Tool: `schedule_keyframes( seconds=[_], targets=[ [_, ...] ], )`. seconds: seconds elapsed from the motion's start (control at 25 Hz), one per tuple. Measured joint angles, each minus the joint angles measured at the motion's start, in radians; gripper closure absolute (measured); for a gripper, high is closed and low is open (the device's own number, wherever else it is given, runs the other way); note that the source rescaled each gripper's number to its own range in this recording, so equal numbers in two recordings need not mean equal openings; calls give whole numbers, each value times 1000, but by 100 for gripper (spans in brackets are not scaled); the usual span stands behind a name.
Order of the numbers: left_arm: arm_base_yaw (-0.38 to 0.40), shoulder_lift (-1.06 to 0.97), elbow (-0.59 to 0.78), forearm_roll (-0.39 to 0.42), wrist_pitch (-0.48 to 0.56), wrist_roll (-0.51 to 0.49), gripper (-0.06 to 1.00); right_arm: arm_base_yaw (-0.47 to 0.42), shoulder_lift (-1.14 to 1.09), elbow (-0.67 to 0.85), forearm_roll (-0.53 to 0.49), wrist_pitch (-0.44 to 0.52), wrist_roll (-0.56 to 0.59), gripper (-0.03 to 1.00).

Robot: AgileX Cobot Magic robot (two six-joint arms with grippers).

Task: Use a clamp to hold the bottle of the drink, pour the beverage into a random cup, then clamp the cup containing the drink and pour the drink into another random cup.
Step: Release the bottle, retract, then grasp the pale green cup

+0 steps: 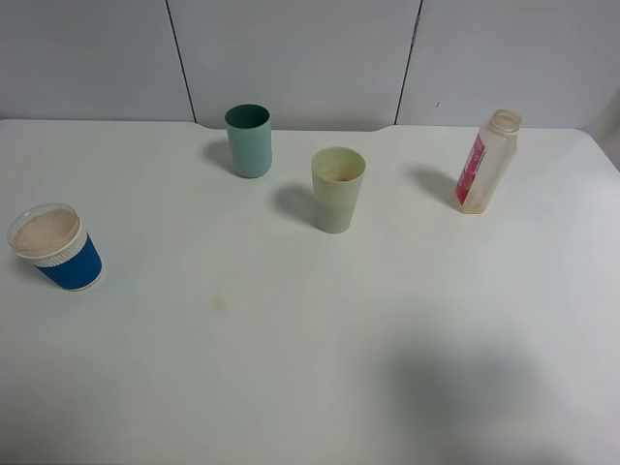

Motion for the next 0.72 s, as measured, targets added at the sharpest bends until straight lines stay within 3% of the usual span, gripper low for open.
schedule_keyframes(
  seconds=[0.48,0.72],
  targets=[
    [0,0,0,0,0,0,-3,0,-209,81,-8,-11,-7,-3],
    [0,0,0,0,0,0,-3,0,-209,115,-9,-90,-7,-3]
  ],
)
